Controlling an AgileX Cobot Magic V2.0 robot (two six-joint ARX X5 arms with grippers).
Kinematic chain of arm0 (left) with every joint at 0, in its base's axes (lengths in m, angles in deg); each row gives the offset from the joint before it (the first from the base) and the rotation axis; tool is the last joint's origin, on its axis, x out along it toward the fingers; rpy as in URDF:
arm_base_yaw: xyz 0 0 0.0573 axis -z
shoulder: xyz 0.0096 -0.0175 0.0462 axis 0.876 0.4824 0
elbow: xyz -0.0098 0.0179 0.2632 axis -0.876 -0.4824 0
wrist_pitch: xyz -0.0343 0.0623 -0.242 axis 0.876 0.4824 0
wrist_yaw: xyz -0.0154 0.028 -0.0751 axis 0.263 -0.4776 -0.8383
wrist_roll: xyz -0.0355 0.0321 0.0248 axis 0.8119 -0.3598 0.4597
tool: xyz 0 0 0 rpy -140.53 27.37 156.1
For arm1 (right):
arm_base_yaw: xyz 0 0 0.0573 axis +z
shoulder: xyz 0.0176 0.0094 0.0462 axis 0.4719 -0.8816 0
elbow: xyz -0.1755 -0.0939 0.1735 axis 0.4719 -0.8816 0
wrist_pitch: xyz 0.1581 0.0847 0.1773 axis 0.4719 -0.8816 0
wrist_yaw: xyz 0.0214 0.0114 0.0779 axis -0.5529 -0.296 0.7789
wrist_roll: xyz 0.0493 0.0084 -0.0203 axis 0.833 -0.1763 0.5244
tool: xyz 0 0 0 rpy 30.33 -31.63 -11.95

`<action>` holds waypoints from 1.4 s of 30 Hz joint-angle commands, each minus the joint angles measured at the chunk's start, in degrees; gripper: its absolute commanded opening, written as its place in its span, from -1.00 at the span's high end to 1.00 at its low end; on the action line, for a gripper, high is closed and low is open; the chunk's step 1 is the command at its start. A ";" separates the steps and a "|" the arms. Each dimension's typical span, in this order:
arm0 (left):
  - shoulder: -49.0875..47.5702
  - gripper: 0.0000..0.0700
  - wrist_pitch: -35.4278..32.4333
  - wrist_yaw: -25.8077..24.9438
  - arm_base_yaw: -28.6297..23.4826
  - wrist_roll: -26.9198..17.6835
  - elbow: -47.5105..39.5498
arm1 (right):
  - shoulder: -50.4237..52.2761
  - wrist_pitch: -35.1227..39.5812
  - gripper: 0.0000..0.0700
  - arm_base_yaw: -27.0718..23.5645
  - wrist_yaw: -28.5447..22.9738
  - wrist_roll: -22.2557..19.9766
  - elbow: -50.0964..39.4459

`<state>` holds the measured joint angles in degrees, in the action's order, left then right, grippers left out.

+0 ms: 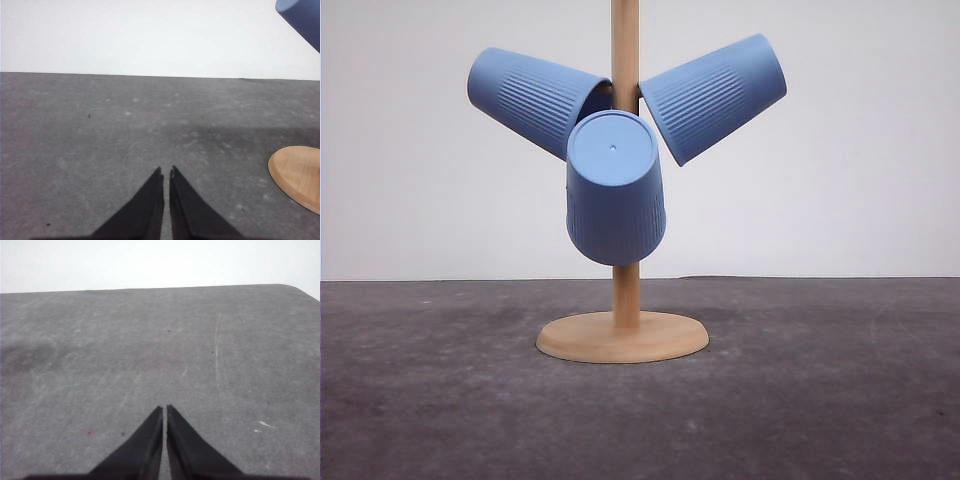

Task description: Place three cups

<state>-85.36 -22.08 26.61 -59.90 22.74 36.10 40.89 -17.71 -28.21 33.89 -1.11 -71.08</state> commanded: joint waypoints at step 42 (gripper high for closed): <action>-0.02 1.00 -0.46 -0.02 -0.02 -0.15 -0.81 | -0.02 0.72 0.97 0.02 -0.04 0.59 -0.20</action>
<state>-85.36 -22.08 26.61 -59.90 22.74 36.10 40.89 -17.71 -28.21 33.89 -1.11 -71.08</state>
